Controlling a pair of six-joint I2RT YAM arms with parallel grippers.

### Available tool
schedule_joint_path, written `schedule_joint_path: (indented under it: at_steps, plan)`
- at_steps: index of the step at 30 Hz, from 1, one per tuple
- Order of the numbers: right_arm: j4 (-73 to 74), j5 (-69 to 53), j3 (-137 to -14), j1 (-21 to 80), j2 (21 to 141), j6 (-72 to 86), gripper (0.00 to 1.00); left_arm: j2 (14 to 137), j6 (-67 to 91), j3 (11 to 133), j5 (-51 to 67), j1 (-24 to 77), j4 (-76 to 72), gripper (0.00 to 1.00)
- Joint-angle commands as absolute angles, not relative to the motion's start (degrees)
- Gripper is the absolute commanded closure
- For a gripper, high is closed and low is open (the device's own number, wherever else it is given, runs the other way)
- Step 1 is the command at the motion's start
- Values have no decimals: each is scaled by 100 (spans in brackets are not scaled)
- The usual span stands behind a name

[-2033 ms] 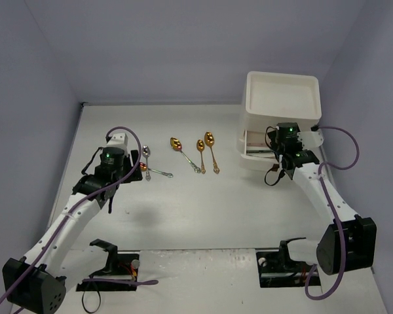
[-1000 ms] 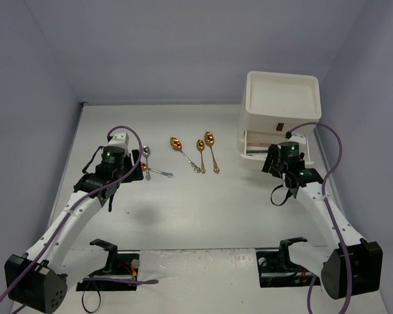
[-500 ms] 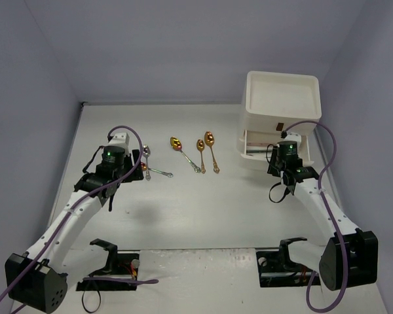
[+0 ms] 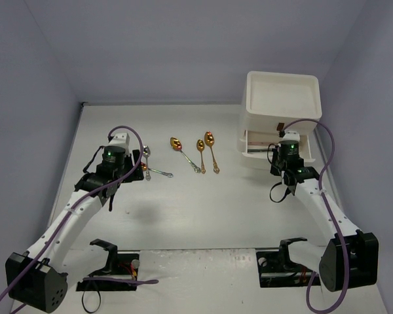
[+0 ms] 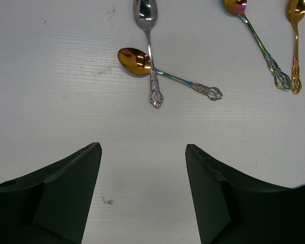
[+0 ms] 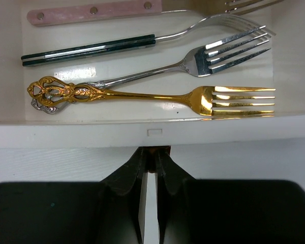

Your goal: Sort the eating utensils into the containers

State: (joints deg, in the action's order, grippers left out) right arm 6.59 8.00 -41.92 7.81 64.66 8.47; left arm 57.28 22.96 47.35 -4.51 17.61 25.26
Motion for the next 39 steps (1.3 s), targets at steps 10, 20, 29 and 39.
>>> schedule_joint_path:
  at_steps: [10, 20, 29, 39]
  plan:
    - [-433, 677, -4939, 694, 6671, 474, 100, 5713, 2268, 4808, -458, 1722, 2206, 36]
    - [-1138, 581, -4795, 619, 7104, 206, 100, 5730, 2268, 4808, -482, 1714, 2215, 36]
    - [-2249, 449, -4409, 554, 7273, 43, 100, 5768, 2268, 4801, -483, 1714, 2215, 36]
    - [-3213, 56, -4236, 427, 7772, -218, 76, 5870, 2259, 4816, -483, 1714, 2215, 36]
